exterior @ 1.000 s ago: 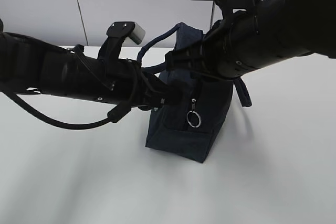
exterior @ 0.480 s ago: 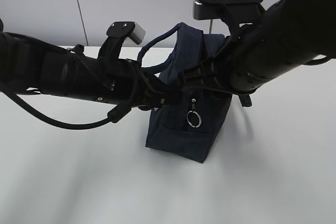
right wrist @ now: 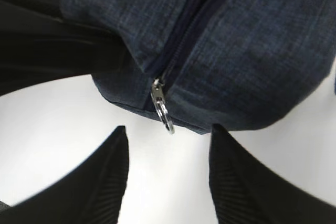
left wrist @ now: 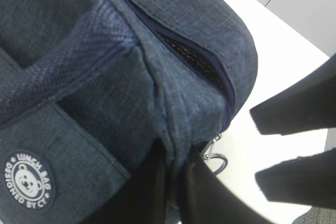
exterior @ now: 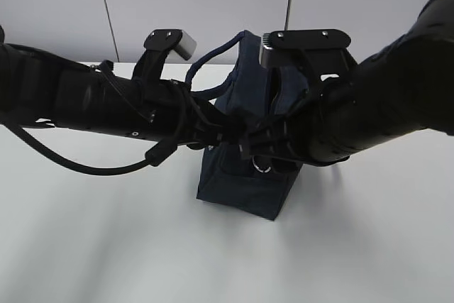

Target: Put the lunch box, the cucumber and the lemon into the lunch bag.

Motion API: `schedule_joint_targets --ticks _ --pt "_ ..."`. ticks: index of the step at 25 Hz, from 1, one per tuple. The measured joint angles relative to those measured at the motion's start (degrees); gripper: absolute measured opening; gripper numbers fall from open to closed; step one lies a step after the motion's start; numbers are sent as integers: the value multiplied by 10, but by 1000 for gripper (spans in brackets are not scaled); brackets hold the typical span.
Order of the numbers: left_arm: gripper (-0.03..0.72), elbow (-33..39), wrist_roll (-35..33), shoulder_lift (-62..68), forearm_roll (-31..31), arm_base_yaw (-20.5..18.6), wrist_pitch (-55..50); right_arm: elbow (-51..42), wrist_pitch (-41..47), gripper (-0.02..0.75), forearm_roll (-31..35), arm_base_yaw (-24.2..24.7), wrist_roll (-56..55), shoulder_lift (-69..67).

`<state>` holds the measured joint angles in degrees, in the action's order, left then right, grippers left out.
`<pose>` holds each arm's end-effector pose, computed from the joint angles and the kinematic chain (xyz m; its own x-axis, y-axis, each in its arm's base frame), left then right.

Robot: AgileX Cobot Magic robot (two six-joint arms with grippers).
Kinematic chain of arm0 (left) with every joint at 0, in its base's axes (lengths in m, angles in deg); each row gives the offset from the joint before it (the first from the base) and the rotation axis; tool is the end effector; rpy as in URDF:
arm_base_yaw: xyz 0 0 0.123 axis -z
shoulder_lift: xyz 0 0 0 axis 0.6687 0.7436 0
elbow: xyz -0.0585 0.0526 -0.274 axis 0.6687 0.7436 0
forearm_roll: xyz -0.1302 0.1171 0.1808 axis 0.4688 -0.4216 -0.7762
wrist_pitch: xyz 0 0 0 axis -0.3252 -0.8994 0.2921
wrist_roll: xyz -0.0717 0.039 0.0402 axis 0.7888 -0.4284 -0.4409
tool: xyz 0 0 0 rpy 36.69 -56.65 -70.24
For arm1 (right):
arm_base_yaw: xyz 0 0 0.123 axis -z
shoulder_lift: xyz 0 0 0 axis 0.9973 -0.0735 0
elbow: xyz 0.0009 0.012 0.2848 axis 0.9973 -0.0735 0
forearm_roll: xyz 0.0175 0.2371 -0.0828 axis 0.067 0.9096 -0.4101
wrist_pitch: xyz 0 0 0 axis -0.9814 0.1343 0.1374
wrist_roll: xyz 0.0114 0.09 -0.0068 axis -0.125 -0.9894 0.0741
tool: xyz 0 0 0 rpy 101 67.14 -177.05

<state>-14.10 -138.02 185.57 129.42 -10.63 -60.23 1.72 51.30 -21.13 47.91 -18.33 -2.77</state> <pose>0.2886 -0.2333 0.1917 -0.5756 0.2385 -0.7822 0.7562 0.5192 -0.3982 0.2532 0.1839 0.2450 -0.8161 -0.1595 -0.5555 -0.2726 0.9537 0.1267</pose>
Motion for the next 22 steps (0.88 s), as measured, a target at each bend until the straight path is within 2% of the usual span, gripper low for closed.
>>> schedule_joint_targets --ticks 15,22 --pt "-3 0 0 0 -5 0 0 -5 -50 372 0 14 29 -43" --pt "-3 0 0 0 -5 0 0 -5 -59 370 32 40 51 -43"
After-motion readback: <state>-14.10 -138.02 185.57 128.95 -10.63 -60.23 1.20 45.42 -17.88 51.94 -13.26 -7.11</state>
